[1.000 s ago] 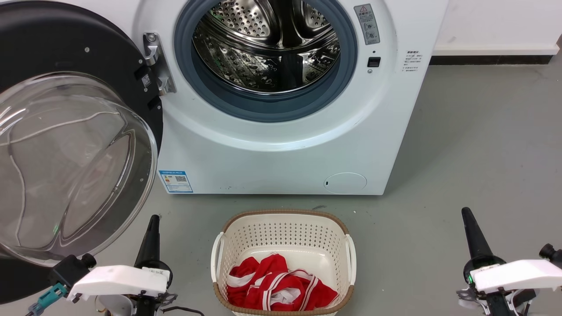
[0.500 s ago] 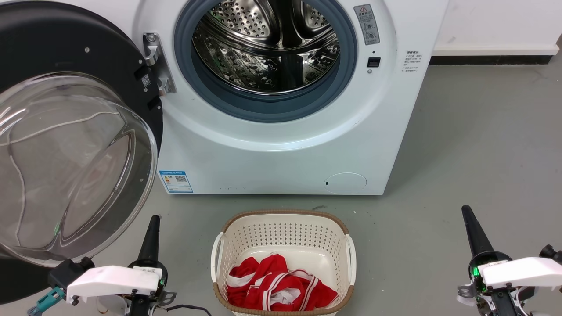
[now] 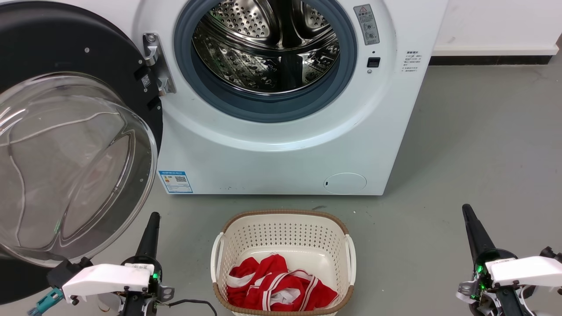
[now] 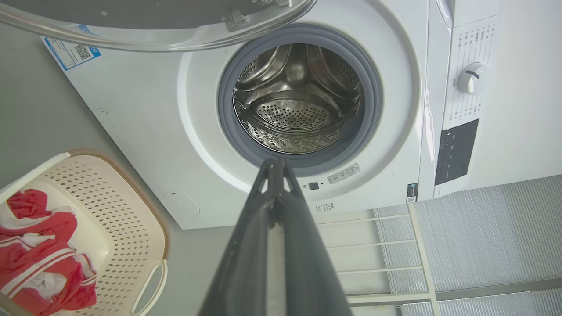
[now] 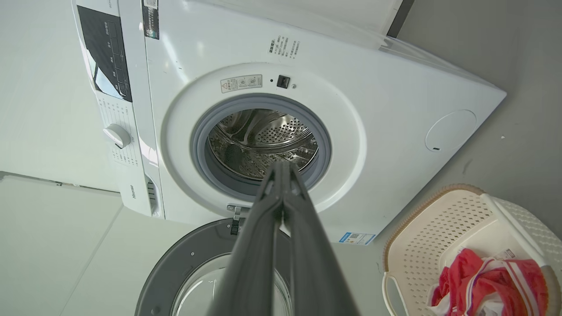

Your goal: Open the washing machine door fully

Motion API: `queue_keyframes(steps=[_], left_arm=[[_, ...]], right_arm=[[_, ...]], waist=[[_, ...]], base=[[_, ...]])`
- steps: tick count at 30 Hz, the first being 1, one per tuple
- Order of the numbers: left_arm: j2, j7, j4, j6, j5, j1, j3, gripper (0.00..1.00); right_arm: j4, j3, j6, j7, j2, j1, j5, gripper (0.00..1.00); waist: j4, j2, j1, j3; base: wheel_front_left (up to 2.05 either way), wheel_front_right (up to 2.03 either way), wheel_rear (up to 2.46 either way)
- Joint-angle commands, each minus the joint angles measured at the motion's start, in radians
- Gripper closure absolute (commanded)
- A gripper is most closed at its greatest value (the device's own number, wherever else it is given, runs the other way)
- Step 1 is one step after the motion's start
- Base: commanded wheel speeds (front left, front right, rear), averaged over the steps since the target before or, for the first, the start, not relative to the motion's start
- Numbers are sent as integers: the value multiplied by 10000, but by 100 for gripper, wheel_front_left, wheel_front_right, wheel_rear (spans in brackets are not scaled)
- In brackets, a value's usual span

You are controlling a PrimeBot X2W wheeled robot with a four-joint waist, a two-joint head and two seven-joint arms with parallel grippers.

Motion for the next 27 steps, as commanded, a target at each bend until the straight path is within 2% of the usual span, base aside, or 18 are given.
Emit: queue_keyframes(steps=[1,27], left_arm=[[4,50,-12,-38,-175,-159,18,100],[-7,601,202,-180,-2427,-267,191,100]], right_arm=[[14,-30,-2,43,-46,-249,189,100],[355,-193,-1,476,7,-437,2344,100]], waist=[[0,0,0,0],[-11,0,0,-12]], base=[[0,0,0],[0,0,0]])
